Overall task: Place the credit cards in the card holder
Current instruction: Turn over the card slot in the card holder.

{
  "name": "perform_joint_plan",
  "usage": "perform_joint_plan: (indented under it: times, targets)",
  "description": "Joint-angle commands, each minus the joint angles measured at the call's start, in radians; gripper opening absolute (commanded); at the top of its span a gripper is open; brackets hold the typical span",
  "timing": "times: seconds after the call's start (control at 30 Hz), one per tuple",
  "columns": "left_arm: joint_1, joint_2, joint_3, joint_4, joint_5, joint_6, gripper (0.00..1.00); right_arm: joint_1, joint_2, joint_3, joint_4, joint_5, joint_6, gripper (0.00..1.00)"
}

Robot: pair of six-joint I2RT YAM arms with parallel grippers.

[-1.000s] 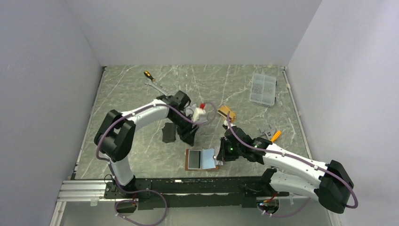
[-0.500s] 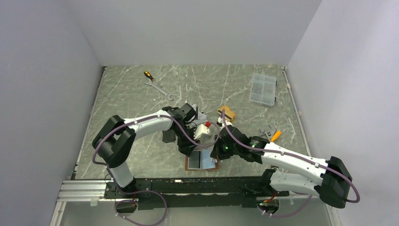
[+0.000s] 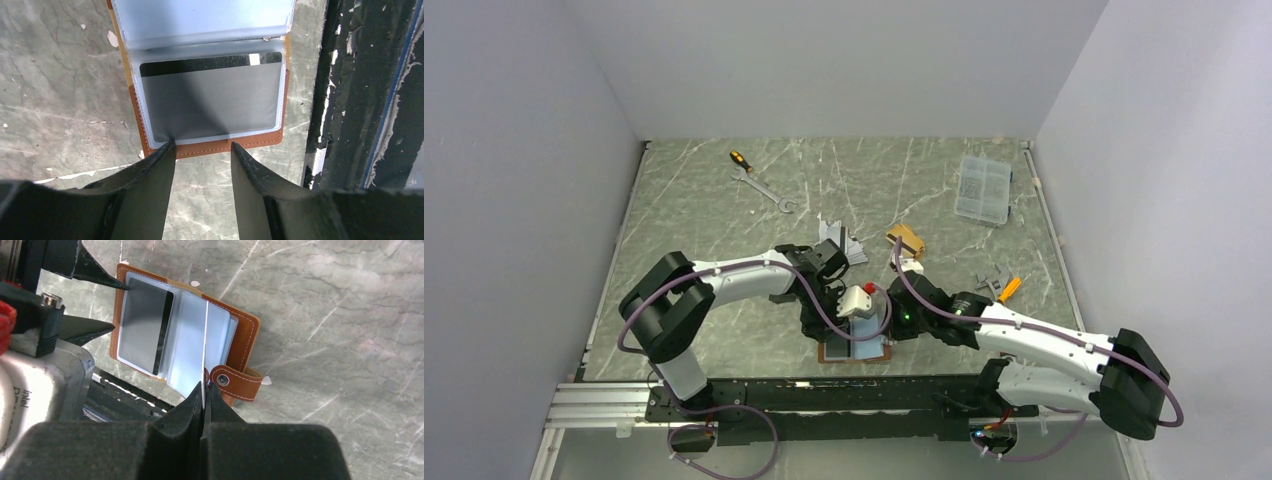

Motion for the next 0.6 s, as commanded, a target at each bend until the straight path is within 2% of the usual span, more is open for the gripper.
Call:
perform_joint_plan:
  times: [0.0, 0.57]
  targets:
    - [-0.027, -0.014, -0.015, 0.043, -0.058, 0.032, 0.50, 0.005, -0.045, -0.025, -0.023, 0.049, 0.021, 0.00]
    - [-0.035, -0.007, -0.008, 0.037, -0.089, 0.045, 0.48, 0.006, -0.025, -0.081, 0.063, 0.004, 0.043, 0.00]
